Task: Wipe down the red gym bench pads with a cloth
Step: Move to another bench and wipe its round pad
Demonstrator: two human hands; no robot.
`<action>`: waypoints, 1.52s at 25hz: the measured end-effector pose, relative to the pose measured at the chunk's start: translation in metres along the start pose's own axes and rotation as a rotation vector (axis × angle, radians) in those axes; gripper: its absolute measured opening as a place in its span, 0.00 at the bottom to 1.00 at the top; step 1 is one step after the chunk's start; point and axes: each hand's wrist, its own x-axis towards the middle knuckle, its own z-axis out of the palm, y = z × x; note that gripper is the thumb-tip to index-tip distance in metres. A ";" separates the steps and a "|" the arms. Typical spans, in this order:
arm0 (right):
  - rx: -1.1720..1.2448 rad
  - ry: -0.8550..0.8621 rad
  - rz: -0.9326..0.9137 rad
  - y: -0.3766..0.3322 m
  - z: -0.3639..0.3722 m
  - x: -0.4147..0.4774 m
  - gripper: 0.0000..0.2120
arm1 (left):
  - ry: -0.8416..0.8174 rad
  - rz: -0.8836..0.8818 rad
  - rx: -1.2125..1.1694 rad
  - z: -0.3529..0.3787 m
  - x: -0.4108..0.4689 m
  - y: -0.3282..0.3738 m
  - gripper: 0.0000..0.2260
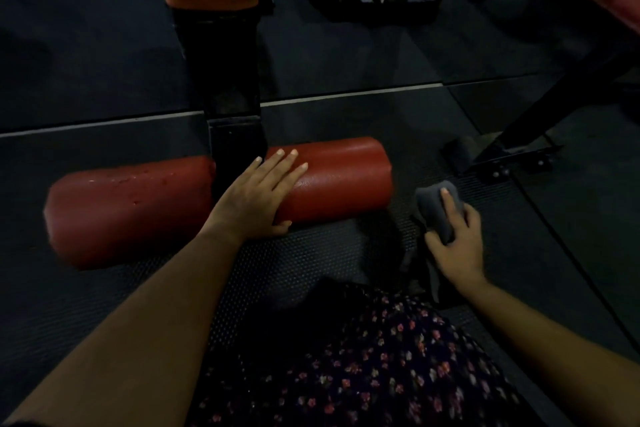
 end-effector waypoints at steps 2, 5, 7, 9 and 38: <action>0.123 -0.093 -0.032 -0.021 0.011 0.005 0.36 | 0.019 -0.016 -0.122 0.003 0.001 0.001 0.49; 0.232 -0.153 -0.061 -0.047 0.027 0.035 0.31 | 0.022 -0.029 -0.176 0.006 0.002 0.000 0.50; 0.201 -0.161 -0.072 -0.048 0.023 0.057 0.27 | 0.039 -0.029 -0.151 0.008 0.002 0.001 0.51; 0.132 -0.189 -0.125 -0.043 0.013 0.073 0.26 | 0.045 -0.012 -0.104 0.009 0.001 0.000 0.52; -0.850 -0.623 -0.790 -0.198 0.048 0.199 0.22 | -0.114 -0.174 -0.222 -0.013 0.002 -0.006 0.55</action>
